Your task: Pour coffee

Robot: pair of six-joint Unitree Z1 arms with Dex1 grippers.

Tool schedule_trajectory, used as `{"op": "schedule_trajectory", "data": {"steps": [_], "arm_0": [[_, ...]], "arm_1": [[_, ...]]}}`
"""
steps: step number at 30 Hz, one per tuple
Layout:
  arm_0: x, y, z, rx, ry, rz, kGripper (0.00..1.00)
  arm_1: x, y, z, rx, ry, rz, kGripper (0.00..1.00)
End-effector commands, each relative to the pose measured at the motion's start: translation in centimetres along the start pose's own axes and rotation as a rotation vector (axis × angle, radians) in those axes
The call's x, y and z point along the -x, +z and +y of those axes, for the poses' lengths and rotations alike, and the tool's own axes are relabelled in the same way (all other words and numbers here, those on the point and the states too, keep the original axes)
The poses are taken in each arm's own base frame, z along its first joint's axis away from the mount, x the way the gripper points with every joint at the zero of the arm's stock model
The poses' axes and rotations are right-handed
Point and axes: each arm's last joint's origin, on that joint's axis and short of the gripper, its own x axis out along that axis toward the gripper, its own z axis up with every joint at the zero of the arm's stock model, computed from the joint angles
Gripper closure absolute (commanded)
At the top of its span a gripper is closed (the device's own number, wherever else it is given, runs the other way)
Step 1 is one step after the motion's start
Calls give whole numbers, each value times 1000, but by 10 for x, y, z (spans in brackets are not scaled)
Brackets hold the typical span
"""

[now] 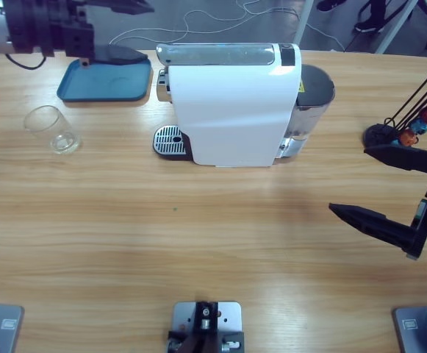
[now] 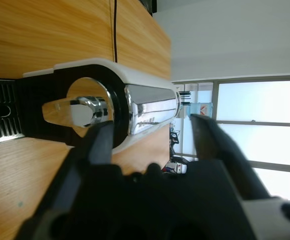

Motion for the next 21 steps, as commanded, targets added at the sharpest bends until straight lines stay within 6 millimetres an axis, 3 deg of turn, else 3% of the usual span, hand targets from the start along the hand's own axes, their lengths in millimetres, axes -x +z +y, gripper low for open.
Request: {"op": "schedule_trajectory", "data": {"steps": [1,6,10,11,13,15,17,21], "arm_0": [[-15,2,29,63,47,29,172],[-23,1,26,58,29,35,204],[-27,1,23,53,16,34,407],[-29,1,22,51,10,37,499],[-33,-1,20,51,4,46,536],[-35,-3,19,50,0,54,644],[-36,-5,18,47,-4,58,657],[-37,-5,18,45,-10,61,992]], "arm_1": [[5,-9,3,-7,16,10,0],[5,-9,3,-7,16,10,0],[5,-9,3,-7,16,10,0],[5,-9,3,-7,16,10,0],[5,-9,2,-6,16,9,0],[5,-9,2,-6,16,8,0],[5,-9,2,-6,16,8,0],[6,-9,3,-6,15,7,0]]}}
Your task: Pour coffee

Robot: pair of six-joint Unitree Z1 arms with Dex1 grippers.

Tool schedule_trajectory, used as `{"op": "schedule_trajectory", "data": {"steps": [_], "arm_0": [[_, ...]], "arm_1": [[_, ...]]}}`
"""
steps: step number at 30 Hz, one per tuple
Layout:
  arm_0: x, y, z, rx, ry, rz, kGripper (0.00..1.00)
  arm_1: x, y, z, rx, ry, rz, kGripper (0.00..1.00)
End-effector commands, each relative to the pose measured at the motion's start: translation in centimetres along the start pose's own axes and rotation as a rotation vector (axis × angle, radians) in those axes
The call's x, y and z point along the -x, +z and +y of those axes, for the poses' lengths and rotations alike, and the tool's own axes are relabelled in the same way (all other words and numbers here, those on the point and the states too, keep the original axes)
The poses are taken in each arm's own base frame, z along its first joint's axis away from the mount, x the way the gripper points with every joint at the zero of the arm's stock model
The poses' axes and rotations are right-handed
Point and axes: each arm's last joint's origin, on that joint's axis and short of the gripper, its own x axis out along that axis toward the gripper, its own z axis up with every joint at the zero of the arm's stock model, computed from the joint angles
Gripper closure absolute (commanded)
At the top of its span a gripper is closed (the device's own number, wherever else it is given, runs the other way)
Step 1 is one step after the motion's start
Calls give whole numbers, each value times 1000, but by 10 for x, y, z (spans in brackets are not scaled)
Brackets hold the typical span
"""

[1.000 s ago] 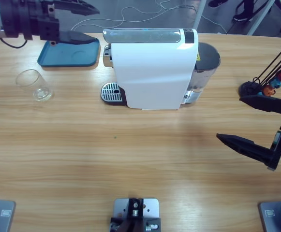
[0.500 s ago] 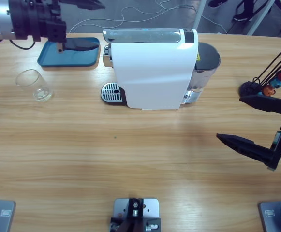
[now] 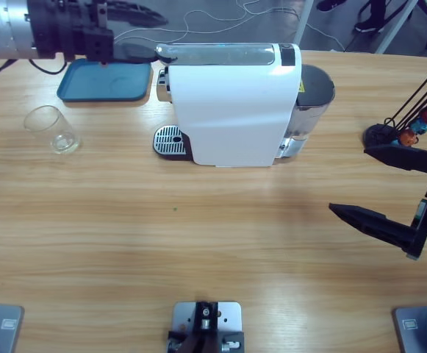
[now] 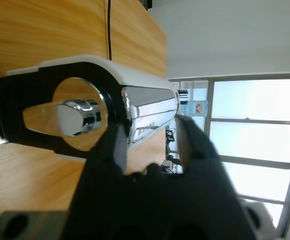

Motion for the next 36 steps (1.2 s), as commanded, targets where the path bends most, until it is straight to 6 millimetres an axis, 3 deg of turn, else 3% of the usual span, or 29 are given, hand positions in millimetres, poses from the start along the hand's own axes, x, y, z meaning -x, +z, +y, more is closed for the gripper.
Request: {"op": "schedule_trajectory", "data": {"steps": [1,12,20,23,27,31,36], "arm_0": [[-17,-2,14,27,19,39,1000],[7,-12,-2,-18,-11,-16,1000],[45,-24,-41,-63,-92,-60,1000],[45,-22,-46,-67,-98,-61,1000],[28,-22,-46,-82,-85,-43,1000],[48,-34,-63,-260,7,-150,1000],[102,-65,-93,-672,404,-275,1000]], "arm_1": [[6,-9,3,-6,16,8,0],[6,-9,2,-5,14,0,0],[7,-9,3,-3,13,-5,0],[7,-9,3,-3,13,-7,0],[8,-10,3,-3,13,-10,0],[10,-10,3,-4,13,-18,0],[25,-1,2,-48,-20,-21,0]]}}
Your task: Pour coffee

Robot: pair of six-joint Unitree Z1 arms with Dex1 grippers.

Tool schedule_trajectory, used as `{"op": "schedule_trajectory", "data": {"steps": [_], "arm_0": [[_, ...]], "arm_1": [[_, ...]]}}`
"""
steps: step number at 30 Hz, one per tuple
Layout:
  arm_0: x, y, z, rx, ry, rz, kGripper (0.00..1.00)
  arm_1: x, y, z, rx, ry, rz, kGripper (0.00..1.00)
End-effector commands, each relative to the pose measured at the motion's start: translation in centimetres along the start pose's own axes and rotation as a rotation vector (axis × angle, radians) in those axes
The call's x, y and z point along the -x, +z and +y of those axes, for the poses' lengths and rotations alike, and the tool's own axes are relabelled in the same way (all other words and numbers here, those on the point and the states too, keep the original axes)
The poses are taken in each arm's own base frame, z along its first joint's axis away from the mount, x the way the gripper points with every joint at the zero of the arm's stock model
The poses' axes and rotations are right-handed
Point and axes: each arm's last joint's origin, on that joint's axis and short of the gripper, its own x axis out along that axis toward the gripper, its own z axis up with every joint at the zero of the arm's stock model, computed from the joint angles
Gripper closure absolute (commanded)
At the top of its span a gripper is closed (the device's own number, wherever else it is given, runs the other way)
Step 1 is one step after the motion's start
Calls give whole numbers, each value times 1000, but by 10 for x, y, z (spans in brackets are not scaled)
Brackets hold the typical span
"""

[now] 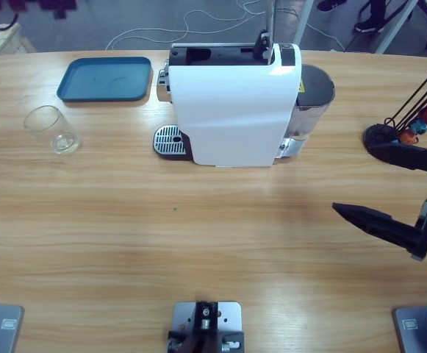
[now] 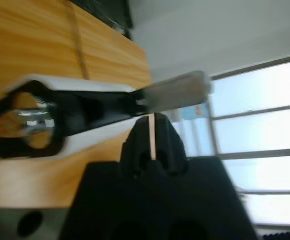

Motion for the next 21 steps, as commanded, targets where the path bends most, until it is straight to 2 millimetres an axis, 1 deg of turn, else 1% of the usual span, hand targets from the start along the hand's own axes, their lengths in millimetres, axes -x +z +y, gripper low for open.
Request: {"op": "schedule_trajectory", "data": {"steps": [1,2,3,4,5,7,8,9,11,12,14,16,17,18,19,20,21], "arm_0": [[70,-24,-45,-546,471,-91,1000],[74,-28,-46,-621,549,-92,1000],[80,-33,-45,-687,604,-93,828],[86,-37,-42,-728,634,-96,443],[95,-42,-38,-742,640,-99,281],[116,-53,-28,-770,628,-109,133],[124,-58,-24,-780,630,-109,94],[131,-63,-18,-790,634,-105,88],[143,-74,-6,-814,645,-85,88],[147,-79,2,-821,652,-71,88],[157,-91,18,-817,664,-55,92],[162,-102,34,-806,675,-42,92],[163,-107,43,-799,681,-35,92],[163,-111,50,-788,684,-34,92],[162,-113,55,-781,684,-35,92],[160,-116,61,-775,686,-34,92],[158,-118,65,-773,686,-32,92]], "arm_1": [[23,2,1,-64,-35,20,0],[25,7,0,-78,-55,48,0],[26,15,-2,-93,-81,83,0],[25,24,-4,-115,-115,118,0],[22,33,-6,-141,-153,153,0],[9,55,-12,-174,-212,226,0],[-1,65,-16,-189,-231,271,0],[-15,75,-20,-211,-251,341,0],[-31,80,-27,-260,-281,437,0],[-34,79,-29,-290,-296,454,0],[-28,79,-32,-331,-325,428,0],[-16,79,-38,-373,-366,370,11],[-10,78,-44,-412,-391,334,55],[-6,77,-49,-454,-408,294,220],[-3,75,-55,-483,-429,242,469],[-2,75,-59,-493,-446,217,731],[-3,75,-64,-505,-466,210,968]]}}
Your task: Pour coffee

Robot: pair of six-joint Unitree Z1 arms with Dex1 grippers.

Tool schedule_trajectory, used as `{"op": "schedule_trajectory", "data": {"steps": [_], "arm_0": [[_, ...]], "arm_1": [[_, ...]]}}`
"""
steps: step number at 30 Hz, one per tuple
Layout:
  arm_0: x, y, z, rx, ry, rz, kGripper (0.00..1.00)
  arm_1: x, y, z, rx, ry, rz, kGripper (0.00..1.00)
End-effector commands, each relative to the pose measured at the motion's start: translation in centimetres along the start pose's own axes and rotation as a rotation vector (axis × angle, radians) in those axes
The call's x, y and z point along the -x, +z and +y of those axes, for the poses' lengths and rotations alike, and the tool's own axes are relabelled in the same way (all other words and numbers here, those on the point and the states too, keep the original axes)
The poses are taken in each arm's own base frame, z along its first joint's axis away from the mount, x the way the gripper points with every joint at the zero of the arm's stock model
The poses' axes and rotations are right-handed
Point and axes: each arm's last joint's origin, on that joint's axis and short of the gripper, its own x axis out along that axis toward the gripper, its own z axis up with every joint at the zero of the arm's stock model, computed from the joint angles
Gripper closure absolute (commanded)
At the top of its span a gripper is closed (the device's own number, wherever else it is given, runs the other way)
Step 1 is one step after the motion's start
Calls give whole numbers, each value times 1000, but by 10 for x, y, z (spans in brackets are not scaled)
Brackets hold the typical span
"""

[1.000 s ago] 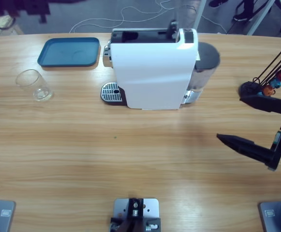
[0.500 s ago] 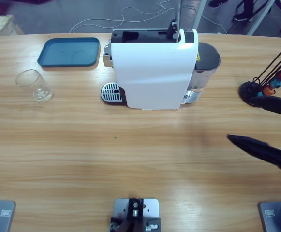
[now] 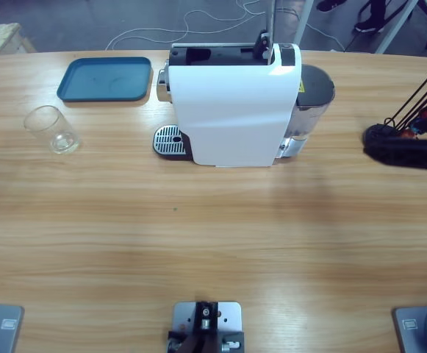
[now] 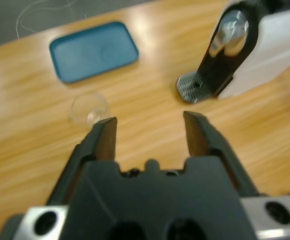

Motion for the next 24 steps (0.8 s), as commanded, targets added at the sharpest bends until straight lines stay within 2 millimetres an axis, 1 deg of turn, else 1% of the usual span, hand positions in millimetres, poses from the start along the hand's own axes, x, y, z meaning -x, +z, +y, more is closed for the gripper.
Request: {"op": "schedule_trajectory", "data": {"steps": [1,4,5,6,7,8,10,12,13,14,15,17,19,24], "arm_0": [[-13,-52,8,15,13,32,92],[-14,-52,8,17,13,22,87],[-12,-51,9,17,13,19,87],[-9,-50,10,8,15,27,87],[-6,-52,11,2,17,34,87],[-5,-57,12,3,16,34,87],[-4,-61,14,11,13,19,90],[-7,-63,13,19,13,11,92],[-7,-64,13,21,12,4,92],[-8,-64,13,22,13,0,92],[-8,-64,14,23,14,-3,92],[-7,-65,14,24,14,-9,92],[-7,-65,14,26,12,-15,92],[-7,-66,14,28,11,-19,92]], "arm_1": [[-3,2,-37,-216,-104,-131,1000],[-17,-1,-52,-278,-203,-163,1000],[-17,-1,-56,-294,-235,-184,1000],[-15,0,-58,-319,-251,-194,900],[-14,2,-60,-333,-265,-185,393],[-14,3,-62,-337,-282,-178,359],[-12,-3,-66,-364,-338,-183,377],[-8,-12,-72,-400,-395,-202,428],[-6,-17,-74,-413,-412,-213,467],[-8,-21,-75,-418,-421,-215,549],[-11,-25,-75,-422,-430,-208,592],[-20,-37,-78,-447,-450,-191,589],[-24,-41,-78,-453,-451,-196,589],[-27,-36,-79,-435,-459,-205,589]]}}
